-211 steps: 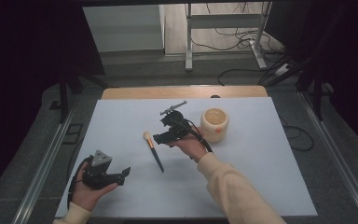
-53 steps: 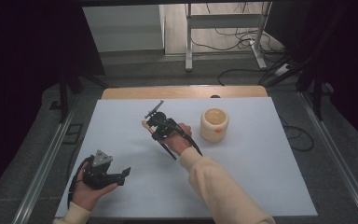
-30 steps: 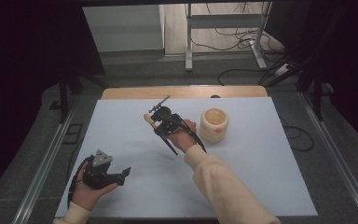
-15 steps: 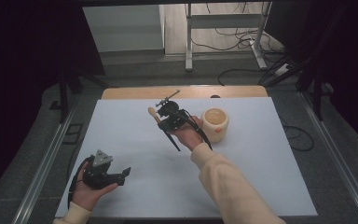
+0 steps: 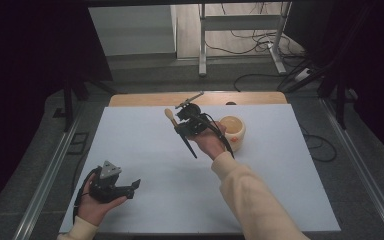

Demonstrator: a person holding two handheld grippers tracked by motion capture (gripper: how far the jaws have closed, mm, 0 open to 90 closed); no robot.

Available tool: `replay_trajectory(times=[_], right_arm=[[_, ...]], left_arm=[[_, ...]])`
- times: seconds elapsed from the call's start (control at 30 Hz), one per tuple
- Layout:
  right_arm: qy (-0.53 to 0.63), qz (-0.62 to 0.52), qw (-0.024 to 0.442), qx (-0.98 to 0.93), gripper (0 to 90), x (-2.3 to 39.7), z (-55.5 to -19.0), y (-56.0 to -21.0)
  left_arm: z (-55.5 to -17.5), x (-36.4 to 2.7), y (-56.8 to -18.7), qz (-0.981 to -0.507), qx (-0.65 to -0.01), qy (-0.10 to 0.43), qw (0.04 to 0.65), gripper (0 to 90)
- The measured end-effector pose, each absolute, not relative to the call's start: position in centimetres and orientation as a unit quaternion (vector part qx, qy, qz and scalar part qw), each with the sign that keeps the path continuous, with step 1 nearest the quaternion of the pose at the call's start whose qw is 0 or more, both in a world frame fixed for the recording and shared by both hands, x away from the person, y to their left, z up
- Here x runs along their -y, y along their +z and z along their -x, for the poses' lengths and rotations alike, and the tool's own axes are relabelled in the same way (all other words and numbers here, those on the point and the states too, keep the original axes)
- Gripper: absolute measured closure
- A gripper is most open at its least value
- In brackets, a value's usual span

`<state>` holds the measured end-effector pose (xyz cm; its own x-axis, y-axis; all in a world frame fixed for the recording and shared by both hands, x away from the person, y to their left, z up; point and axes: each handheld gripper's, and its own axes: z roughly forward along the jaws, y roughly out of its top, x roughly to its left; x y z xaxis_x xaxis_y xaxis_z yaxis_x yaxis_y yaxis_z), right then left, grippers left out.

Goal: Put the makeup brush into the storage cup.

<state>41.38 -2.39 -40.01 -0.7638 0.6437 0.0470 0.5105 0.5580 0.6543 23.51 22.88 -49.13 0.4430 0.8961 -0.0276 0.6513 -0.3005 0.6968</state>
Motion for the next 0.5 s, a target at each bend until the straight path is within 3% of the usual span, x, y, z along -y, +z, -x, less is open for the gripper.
replay_trajectory(times=[0.5], right_arm=[[0.362, -0.345, 0.107, -0.859, 79.1, 4.7, -41.6, -38.7]], left_arm=[[-23.5, -22.9, -49.2, -0.784, -0.494, 0.187, 0.326, 18.1]])
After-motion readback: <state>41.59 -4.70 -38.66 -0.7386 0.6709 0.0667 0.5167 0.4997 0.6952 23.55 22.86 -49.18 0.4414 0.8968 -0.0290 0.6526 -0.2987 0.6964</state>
